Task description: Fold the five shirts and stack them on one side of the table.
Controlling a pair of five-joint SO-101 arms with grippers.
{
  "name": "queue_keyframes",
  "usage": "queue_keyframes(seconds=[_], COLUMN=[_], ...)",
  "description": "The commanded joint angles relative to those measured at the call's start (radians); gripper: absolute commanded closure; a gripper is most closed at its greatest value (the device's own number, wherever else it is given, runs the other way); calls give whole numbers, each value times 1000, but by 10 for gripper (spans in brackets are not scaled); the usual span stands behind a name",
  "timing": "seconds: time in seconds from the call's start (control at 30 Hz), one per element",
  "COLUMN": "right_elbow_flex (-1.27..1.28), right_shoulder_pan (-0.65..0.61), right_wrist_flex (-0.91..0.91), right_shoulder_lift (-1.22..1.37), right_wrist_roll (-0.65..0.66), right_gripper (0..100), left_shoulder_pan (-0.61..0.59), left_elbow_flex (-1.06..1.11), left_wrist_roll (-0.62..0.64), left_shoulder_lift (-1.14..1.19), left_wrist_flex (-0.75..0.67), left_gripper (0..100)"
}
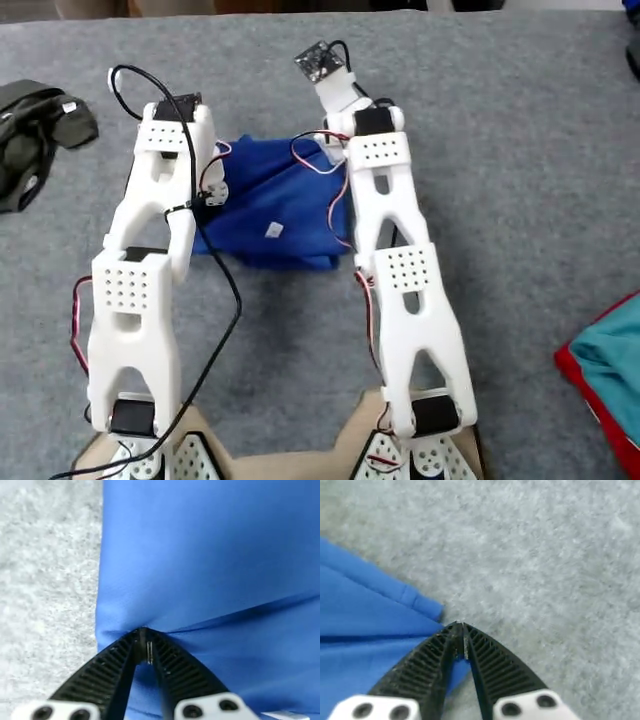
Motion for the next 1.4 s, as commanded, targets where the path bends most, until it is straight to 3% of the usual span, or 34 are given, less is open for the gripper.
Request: queue_keyframes(seconds=[0.0, 0.13, 0.33, 0.53, 0.9, 1.23, 1.3, 1.37], right_elbow_flex=[-119, -145, -143, -38, 894, 1590, 1687, 1753], right_shoulder_pan=[-33, -31, -38, -8, -38, -30, -38, -54], right_wrist_flex=[77, 181, 450, 459, 456, 454, 454, 450], right_shoulder_lift=[-150, -229, -371, -518, -1112, -1537, -1586, -1616], right_wrist_roll=[6, 3, 8, 9, 3, -3, -87, -269], right_gripper=[927, 813, 811, 811, 811, 811, 811, 811], left_shoulder_pan=[23, 29, 21, -44, -342, -356, -359, -361], left_elbow_flex=[-147, -235, -187, -25, 514, 878, 928, 979], left_wrist_roll=[-6, -6, -44, -75, -80, -89, -141, -187], left_shoulder_lift=[-65, -148, -372, -682, -1219, -1742, -1824, -1888], left_wrist_flex=[75, 91, 91, 91, 89, 89, 87, 87], left_gripper=[981, 981, 981, 981, 981, 981, 981, 981])
